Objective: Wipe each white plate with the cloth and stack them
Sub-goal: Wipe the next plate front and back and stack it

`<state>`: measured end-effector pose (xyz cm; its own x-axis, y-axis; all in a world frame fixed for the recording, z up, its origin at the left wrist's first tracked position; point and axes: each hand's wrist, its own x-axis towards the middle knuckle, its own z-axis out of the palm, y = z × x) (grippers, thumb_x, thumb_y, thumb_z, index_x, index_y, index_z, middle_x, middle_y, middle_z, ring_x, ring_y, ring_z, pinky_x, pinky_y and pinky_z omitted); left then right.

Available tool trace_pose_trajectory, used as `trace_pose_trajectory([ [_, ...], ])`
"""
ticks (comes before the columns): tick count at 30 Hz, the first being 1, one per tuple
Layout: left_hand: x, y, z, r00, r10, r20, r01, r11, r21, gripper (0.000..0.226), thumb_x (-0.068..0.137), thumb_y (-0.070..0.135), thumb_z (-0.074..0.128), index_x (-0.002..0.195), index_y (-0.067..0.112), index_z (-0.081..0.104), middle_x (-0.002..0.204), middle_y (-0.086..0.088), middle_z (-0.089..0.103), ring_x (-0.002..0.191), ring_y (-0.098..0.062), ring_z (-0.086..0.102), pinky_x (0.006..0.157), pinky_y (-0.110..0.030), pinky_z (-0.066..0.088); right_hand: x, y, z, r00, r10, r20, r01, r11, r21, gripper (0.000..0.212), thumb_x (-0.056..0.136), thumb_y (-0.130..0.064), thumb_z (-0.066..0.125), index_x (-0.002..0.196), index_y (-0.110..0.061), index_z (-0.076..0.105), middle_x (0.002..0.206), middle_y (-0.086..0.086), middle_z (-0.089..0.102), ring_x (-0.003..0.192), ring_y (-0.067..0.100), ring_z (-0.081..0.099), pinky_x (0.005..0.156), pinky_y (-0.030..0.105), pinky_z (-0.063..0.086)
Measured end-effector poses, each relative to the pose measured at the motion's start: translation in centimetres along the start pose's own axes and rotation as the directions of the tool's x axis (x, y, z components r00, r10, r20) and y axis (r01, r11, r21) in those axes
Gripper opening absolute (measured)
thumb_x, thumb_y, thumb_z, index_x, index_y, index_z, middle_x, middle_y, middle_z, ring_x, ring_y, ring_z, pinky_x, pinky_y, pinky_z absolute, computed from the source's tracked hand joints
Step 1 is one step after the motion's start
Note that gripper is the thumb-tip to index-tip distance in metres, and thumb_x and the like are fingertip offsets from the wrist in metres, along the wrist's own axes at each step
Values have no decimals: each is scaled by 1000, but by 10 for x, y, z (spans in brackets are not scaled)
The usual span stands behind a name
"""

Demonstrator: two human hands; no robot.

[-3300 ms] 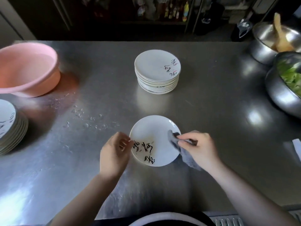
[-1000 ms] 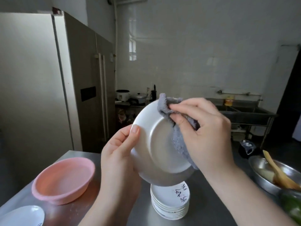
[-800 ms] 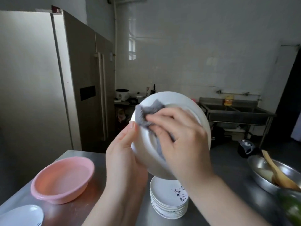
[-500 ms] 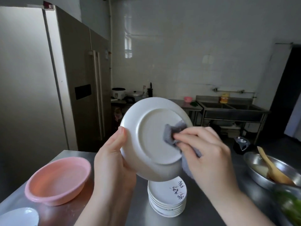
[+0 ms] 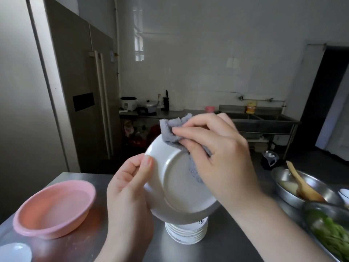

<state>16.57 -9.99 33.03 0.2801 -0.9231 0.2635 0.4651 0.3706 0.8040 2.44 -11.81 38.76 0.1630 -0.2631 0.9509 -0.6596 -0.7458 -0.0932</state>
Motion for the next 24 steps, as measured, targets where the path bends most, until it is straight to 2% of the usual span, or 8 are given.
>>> trace_pose_trajectory([
  [5, 4, 8, -9, 999, 41, 15, -40, 999, -25, 14, 77, 28, 62, 71, 19, 70, 67, -4, 66, 55, -13, 59, 49, -21, 48, 2, 24, -18, 953, 293, -76, -286, 954, 95, 19, 82, 0, 70, 93, -14, 76, 91, -8, 65, 90, 4, 60, 85, 10, 41],
  [10, 6, 3, -9, 998, -1, 59, 1, 1000, 0, 15, 78, 29, 62, 72, 18, 70, 73, -7, 67, 61, -16, 61, 53, -23, 50, -3, 15, -5, 996, 92, -7, -91, 993, 80, 18, 82, -4, 67, 94, -14, 76, 95, -6, 68, 92, 14, 60, 86, 18, 45],
  [14, 14, 1, -13, 994, -110, 29, 112, 990, -82, 32, 83, 34, 60, 101, 12, 74, 106, -11, 73, 95, -22, 70, 90, -41, 52, -17, 44, -12, 961, 274, -32, -265, 949, 168, 20, 82, -2, 68, 93, -16, 75, 95, -9, 67, 95, 3, 61, 87, 14, 43],
  [16, 17, -2, -9, 986, -162, -48, 152, 974, -167, 34, 86, 33, 60, 109, 11, 72, 110, -7, 74, 101, -17, 70, 97, -41, 49, -37, 50, -5, 924, 377, -66, -358, 911, 206, 22, 82, 1, 68, 92, -17, 74, 96, -10, 66, 94, 0, 61, 86, 13, 43],
  [18, 19, -5, -2, 969, -228, -98, 197, 947, -254, 31, 93, 31, 57, 113, 11, 70, 108, -4, 74, 101, -14, 70, 98, -41, 49, -61, 48, 8, 868, 477, -137, -440, 868, 229, 25, 81, 3, 69, 90, -20, 71, 94, -8, 66, 92, 0, 62, 85, 14, 44],
  [21, 23, -8, 9, 939, -304, -161, 229, 901, -369, 29, 98, 28, 54, 117, 10, 67, 104, -2, 76, 95, -13, 72, 96, -42, 51, -93, 37, 27, 845, 481, -232, -438, 873, 215, 21, 81, -1, 69, 92, -19, 70, 93, -3, 65, 91, 1, 61, 84, 12, 43],
  [22, 24, -8, 12, 931, -319, -179, 229, 889, -396, 29, 98, 29, 54, 118, 10, 66, 101, -2, 76, 93, -12, 72, 92, -41, 53, -100, 30, 32, 855, 458, -243, -418, 887, 198, 19, 80, -4, 69, 93, -18, 71, 94, -3, 65, 91, 3, 62, 84, 12, 43],
  [24, 24, -8, 16, 924, -338, -180, 229, 864, -448, 30, 99, 32, 53, 115, 9, 66, 89, -3, 77, 79, -12, 74, 68, -33, 60, -108, 17, 41, 895, 382, -232, -356, 923, 147, 16, 81, -7, 69, 93, -15, 75, 95, -6, 66, 90, 9, 63, 83, 13, 44],
])
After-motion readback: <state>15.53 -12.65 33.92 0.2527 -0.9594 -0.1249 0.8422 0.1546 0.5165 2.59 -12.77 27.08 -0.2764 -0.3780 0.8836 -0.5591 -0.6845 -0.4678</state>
